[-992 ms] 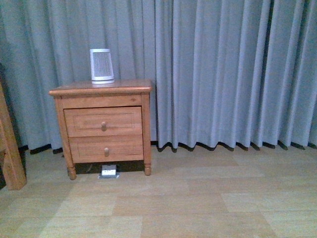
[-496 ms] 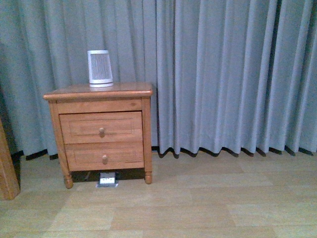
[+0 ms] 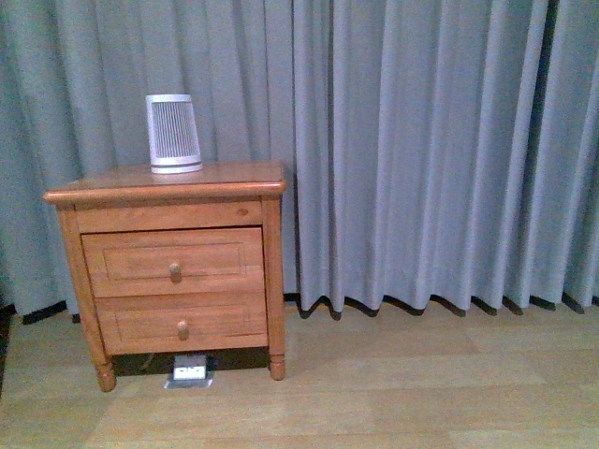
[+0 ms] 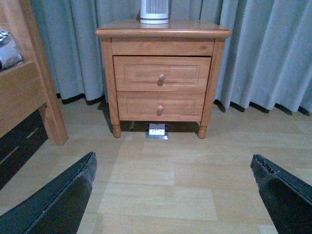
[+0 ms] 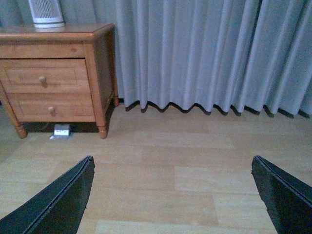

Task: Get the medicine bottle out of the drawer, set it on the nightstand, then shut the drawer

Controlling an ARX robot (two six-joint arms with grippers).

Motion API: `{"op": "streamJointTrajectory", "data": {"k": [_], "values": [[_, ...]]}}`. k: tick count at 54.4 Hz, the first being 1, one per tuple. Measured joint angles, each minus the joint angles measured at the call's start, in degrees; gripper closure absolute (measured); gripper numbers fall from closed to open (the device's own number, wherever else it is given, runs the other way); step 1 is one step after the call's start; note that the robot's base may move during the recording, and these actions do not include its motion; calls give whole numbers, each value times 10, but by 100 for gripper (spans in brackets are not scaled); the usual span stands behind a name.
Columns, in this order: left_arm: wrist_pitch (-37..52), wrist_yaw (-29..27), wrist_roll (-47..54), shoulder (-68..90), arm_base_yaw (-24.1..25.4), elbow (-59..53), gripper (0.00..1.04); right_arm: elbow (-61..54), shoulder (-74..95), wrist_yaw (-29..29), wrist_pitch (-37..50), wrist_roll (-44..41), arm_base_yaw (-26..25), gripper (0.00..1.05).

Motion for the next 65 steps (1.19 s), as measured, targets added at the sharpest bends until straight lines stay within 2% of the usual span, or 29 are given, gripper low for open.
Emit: {"op": "streamJointTrajectory", "data": {"k": [65], "values": [[0, 0, 0, 0, 0, 0, 7, 0, 0, 0, 0, 0, 0, 7]]}}
